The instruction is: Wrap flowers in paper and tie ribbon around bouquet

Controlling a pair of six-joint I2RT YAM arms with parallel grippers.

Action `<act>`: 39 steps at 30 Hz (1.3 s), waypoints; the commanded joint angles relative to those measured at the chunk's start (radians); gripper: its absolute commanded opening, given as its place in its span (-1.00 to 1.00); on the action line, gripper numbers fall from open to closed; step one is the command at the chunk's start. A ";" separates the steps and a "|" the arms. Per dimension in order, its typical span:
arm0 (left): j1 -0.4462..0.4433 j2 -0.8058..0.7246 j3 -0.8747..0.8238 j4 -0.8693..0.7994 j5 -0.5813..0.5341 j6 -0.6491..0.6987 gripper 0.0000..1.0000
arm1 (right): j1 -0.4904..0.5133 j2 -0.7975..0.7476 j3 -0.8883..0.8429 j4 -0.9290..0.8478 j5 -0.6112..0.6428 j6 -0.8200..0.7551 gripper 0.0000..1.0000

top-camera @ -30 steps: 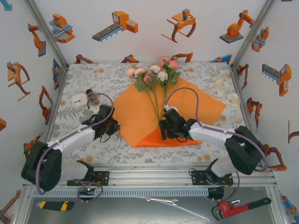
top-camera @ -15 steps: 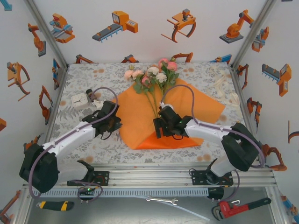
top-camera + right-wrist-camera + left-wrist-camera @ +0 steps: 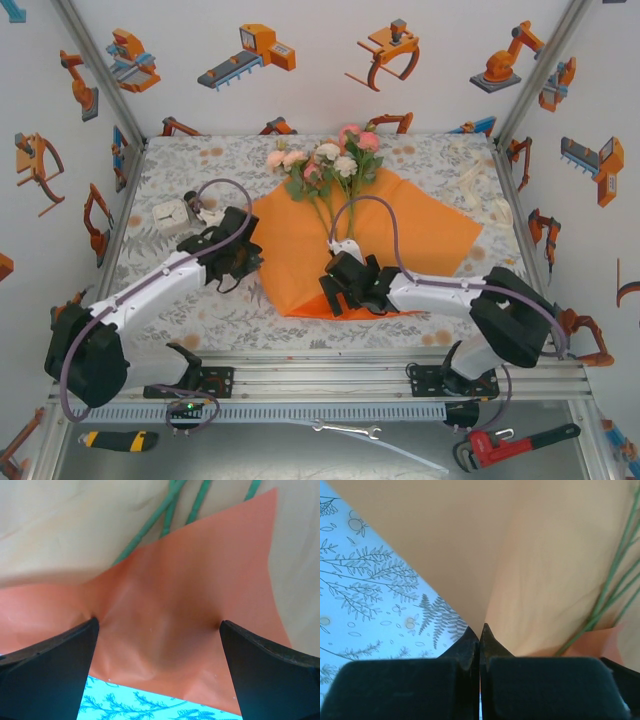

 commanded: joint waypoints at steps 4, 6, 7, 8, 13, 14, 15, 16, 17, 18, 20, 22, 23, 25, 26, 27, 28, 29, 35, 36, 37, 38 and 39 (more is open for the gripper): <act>-0.006 0.046 0.142 -0.103 0.079 -0.084 -1.00 | 0.007 0.063 0.046 0.037 0.005 -0.036 0.90; -0.006 0.082 0.181 -0.103 0.104 -0.083 -1.00 | 0.007 0.033 0.038 0.048 -0.037 -0.027 0.90; -0.006 0.094 0.196 -0.105 0.111 -0.081 -1.00 | 0.008 0.013 0.034 0.048 -0.041 -0.022 0.90; -0.006 0.104 0.210 -0.105 0.113 -0.081 -1.00 | 0.007 -0.017 0.029 0.043 -0.040 -0.015 0.91; -0.006 0.111 0.219 -0.033 0.136 -0.094 -1.00 | 0.007 -0.187 -0.006 0.008 -0.071 0.010 0.90; -0.006 0.117 0.224 -0.020 0.146 -0.095 -1.00 | 0.007 -0.223 -0.027 0.012 -0.106 0.022 0.90; -0.007 0.125 0.233 -0.015 0.156 -0.095 -1.00 | 0.009 -0.269 -0.052 0.023 -0.150 0.037 0.87; -0.007 0.132 0.242 -0.013 0.163 -0.095 -1.00 | 0.013 -0.310 -0.084 0.039 -0.190 0.054 0.85; -0.007 0.142 0.250 -0.009 0.168 -0.099 -1.00 | 0.023 -0.344 -0.113 0.058 -0.212 0.066 0.83; -0.006 0.150 0.254 -0.001 0.174 -0.101 -1.00 | 0.039 -0.379 -0.141 0.076 -0.226 0.079 0.81; -0.007 0.161 0.256 0.015 0.179 -0.113 -1.00 | 0.082 -0.430 -0.177 0.110 -0.230 0.098 0.77; -0.007 0.169 0.259 0.029 0.181 -0.128 -1.00 | 0.118 -0.445 -0.195 0.146 -0.237 0.103 0.74; -0.006 0.174 0.260 0.036 0.181 -0.135 -1.00 | 0.128 -0.443 -0.197 0.169 -0.248 0.101 0.73; -0.007 0.179 0.266 0.044 0.175 -0.151 -1.00 | 0.138 -0.415 -0.207 0.245 -0.261 0.095 0.73; -0.007 0.184 0.268 0.048 0.174 -0.160 -1.00 | 0.138 -0.397 -0.210 0.278 -0.260 0.089 0.73; -0.008 0.188 0.268 0.050 0.167 -0.167 -1.00 | 0.138 -0.368 -0.207 0.321 -0.253 0.066 0.74; -0.006 0.188 0.268 0.050 0.164 -0.176 -1.00 | 0.138 -0.344 -0.209 0.359 -0.246 0.043 0.75; -0.006 0.190 0.268 0.050 0.157 -0.192 -1.00 | 0.138 -0.319 -0.208 0.392 -0.237 0.024 0.76; -0.007 0.197 0.268 0.067 0.150 -0.295 -1.00 | 0.138 -0.161 -0.139 0.457 -0.245 -0.090 0.81; -0.006 0.206 0.275 0.068 0.157 -0.310 -1.00 | 0.138 -0.143 -0.132 0.466 -0.258 -0.087 0.81; -0.008 0.213 0.281 0.068 0.159 -0.321 -1.00 | 0.137 -0.123 -0.124 0.479 -0.272 -0.073 0.81; -0.012 0.221 0.289 0.068 0.156 -0.327 -1.00 | 0.138 -0.111 -0.121 0.497 -0.286 -0.056 0.82; -0.014 0.228 0.293 0.068 0.148 -0.334 -1.00 | 0.137 -0.104 -0.123 0.516 -0.296 -0.047 0.82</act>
